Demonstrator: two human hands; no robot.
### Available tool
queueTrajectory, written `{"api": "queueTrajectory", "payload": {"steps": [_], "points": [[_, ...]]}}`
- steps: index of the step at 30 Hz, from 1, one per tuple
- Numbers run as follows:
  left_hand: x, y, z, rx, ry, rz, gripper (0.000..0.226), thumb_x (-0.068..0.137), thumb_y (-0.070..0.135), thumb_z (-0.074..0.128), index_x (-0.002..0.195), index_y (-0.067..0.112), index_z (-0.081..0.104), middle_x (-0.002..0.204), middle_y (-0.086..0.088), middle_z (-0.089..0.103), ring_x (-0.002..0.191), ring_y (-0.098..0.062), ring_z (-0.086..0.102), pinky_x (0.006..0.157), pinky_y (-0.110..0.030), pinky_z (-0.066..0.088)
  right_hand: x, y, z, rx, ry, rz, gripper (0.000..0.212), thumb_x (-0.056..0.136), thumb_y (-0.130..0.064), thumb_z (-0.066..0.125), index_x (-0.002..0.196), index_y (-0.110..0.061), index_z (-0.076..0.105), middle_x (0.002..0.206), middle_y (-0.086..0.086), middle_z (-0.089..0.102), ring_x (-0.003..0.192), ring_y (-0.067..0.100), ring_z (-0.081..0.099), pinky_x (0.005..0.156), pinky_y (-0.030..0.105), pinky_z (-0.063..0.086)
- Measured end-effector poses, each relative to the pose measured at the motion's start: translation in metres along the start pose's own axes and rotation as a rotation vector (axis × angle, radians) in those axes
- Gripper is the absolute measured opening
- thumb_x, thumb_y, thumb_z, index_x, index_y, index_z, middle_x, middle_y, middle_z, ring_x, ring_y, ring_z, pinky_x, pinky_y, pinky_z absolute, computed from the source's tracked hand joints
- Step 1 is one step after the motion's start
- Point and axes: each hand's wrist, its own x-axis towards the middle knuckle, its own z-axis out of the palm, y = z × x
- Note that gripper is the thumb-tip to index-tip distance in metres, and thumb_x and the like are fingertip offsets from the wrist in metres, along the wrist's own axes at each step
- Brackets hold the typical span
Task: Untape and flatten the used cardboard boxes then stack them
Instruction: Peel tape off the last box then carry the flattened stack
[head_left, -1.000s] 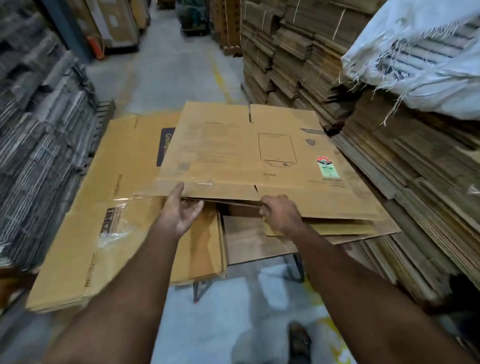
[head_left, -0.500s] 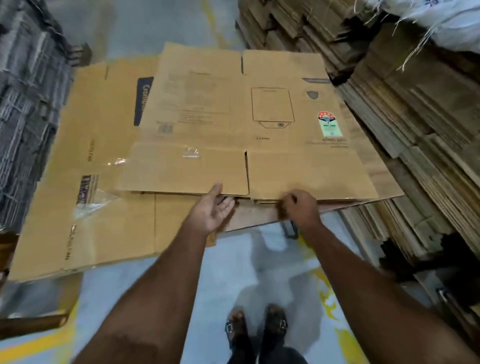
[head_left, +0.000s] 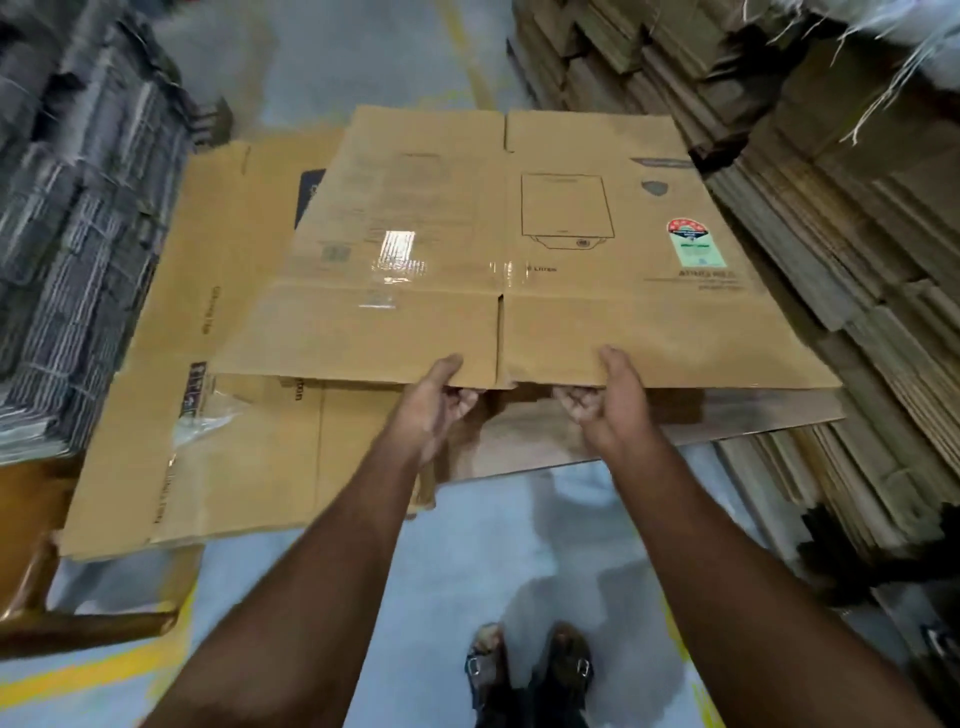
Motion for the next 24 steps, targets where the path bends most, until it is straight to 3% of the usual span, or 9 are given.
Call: {"api": "queueTrajectory", "payload": {"steps": [3,5,8,10,12,14,16,18,24], "points": [[-0.002,0.003,-0.01,-0.015,-0.012,0.021,0.012,0.099,0.016,0.052,0.104,0.007,0.059,0.099,-0.009,0.069,0.091,-0.018,0.064,0.092,-0.032,0.052,-0.002,0.0,0.01,-0.026,0.005,0.074,0.009,0.098,-0.019,0.057,0.104,-0.013,0.055,0.109,0.013,0.063,0.093,0.029,0.063,0.07,0.044,0.056],[0.002,0.007,-0.015,-0.143,0.002,0.028,0.018,0.098,0.023,0.052,0.108,0.009,0.057,0.104,-0.012,0.068,0.094,-0.022,0.066,0.088,-0.036,0.056,-0.001,0.008,0.006,-0.022,-0.023,0.126,0.003,0.099,-0.014,0.056,0.102,-0.013,0.055,0.11,0.011,0.062,0.093,0.028,0.063,0.079,0.047,0.057],[0.008,0.006,-0.021,-0.216,0.056,0.008,0.038,0.096,0.043,0.055,0.122,0.014,0.057,0.106,-0.01,0.071,0.09,-0.023,0.071,0.071,-0.034,0.061,0.002,0.013,0.0,-0.067,-0.04,0.133,0.004,0.1,-0.014,0.056,0.103,-0.012,0.057,0.104,0.009,0.066,0.089,0.024,0.065,0.071,0.043,0.061],[0.01,0.003,-0.025,-0.145,0.088,0.001,0.036,0.098,0.032,0.056,0.128,0.013,0.053,0.113,-0.011,0.068,0.093,-0.024,0.07,0.067,-0.03,0.061,0.002,0.014,-0.007,-0.089,-0.062,0.139,0.005,0.1,-0.017,0.056,0.103,-0.013,0.058,0.105,0.008,0.069,0.088,0.022,0.066,0.079,0.042,0.06],[0.009,0.001,-0.023,-0.088,0.099,-0.008,0.026,0.1,0.021,0.054,0.122,0.009,0.054,0.112,-0.012,0.067,0.094,-0.024,0.069,0.069,-0.029,0.061,0.002,0.015,-0.018,-0.089,-0.058,0.109,0.009,0.102,-0.024,0.054,0.102,-0.016,0.059,0.101,0.006,0.073,0.088,0.021,0.065,0.102,0.048,0.047],[0.007,-0.003,-0.02,-0.057,0.106,-0.005,0.022,0.1,0.019,0.052,0.118,0.006,0.055,0.112,-0.013,0.068,0.091,-0.023,0.07,0.069,-0.028,0.061,0.002,0.014,-0.029,-0.017,-0.05,0.074,0.017,0.103,-0.032,0.049,0.104,-0.019,0.06,0.096,0.004,0.074,0.087,0.022,0.062,0.109,0.053,0.038],[0.009,-0.012,-0.02,-0.047,0.137,0.017,0.024,0.099,0.018,0.053,0.118,0.004,0.056,0.121,-0.016,0.065,0.096,-0.023,0.069,0.07,-0.029,0.06,0.005,0.01,-0.036,0.054,-0.03,0.076,0.018,0.102,-0.032,0.051,0.113,-0.02,0.059,0.111,0.007,0.068,0.095,0.023,0.063,0.091,0.051,0.054],[0.011,-0.023,-0.022,-0.033,0.18,0.034,0.025,0.098,0.018,0.055,0.116,0.001,0.058,0.125,-0.017,0.062,0.096,-0.022,0.069,0.076,-0.032,0.061,0.011,0.006,-0.041,0.008,0.005,0.082,0.01,0.1,-0.023,0.055,0.107,-0.017,0.059,0.11,0.007,0.066,0.094,0.022,0.064,0.072,0.047,0.06],[0.009,-0.03,-0.02,-0.013,0.205,0.067,0.038,0.097,0.018,0.058,0.126,-0.006,0.053,0.124,-0.02,0.063,0.096,-0.023,0.071,0.085,-0.037,0.059,0.014,0.005,-0.048,-0.079,0.007,-0.003,0.016,0.098,-0.016,0.059,0.114,-0.012,0.058,0.107,0.007,0.068,0.084,0.017,0.069,0.063,0.044,0.062]]}}
